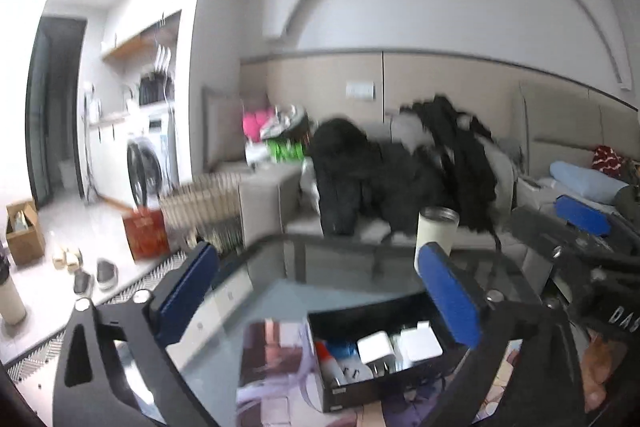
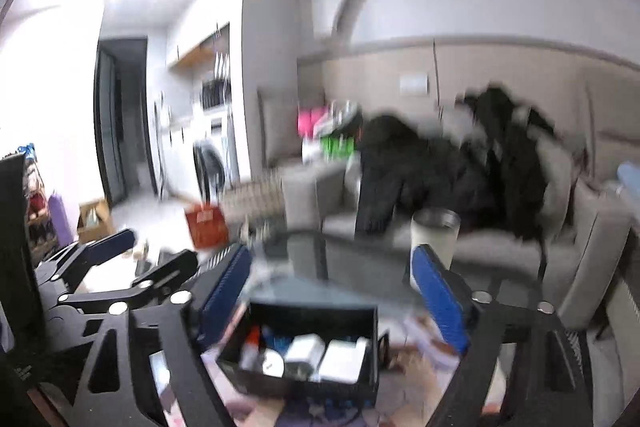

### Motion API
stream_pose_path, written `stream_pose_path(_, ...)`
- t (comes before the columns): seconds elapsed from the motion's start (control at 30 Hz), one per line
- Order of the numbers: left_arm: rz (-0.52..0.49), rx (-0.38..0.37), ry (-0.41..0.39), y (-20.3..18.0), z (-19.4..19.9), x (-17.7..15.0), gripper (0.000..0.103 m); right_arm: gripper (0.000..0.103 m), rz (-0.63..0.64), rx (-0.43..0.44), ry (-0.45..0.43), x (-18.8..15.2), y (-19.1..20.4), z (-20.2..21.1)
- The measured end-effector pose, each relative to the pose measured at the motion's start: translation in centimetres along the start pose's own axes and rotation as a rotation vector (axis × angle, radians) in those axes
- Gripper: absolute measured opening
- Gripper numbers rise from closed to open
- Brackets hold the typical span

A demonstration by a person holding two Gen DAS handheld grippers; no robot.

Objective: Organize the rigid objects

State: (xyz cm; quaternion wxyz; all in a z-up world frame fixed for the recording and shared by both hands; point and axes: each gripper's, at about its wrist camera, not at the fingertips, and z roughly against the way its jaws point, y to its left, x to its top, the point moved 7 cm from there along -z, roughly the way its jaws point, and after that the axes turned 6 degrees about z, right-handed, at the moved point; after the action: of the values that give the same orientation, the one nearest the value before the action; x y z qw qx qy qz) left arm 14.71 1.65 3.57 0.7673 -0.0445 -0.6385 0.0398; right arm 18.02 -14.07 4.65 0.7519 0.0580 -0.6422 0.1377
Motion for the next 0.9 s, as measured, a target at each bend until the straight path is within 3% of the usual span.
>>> stream_pose_path(0.1, 0.006, -0.01, -0.078, 0.7, 2.7, 0.3, 0.103, 0.094, -0.034, -0.003, -0.023, 0.3, -0.3, 2.5)
stream_pose_path(0.23, 0.055, 0.0, -0.112, 2.0, 5.1, -0.7, 0.103, 0.097, -0.027, -0.042, -0.037, -0.7, -0.7, 5.1)
stream_pose_path(0.43, 0.067, 0.053, -0.132, 2.3, 5.6, -3.6, 0.103, 0.097, 0.018, -0.05, 0.019, -5.4, 0.4, 6.2)
stream_pose_path(0.53, 0.018, 0.053, -0.073, 1.4, 4.7, -5.8, 0.103, 0.097, 0.053, -0.026, 0.075, -7.8, 1.2, 5.4)
stream_pose_path(0.7, 0.002, 0.063, 0.113, 0.9, 2.4, -9.8, 0.103, 0.097, 0.03, -0.042, 0.189, -11.4, 0.9, 3.8)
stream_pose_path(0.9, 0.0, 0.106, 0.135, 1.2, 2.1, -11.4, 0.103, 0.097, 0.006, -0.077, 0.228, -13.6, -0.1, 2.7)
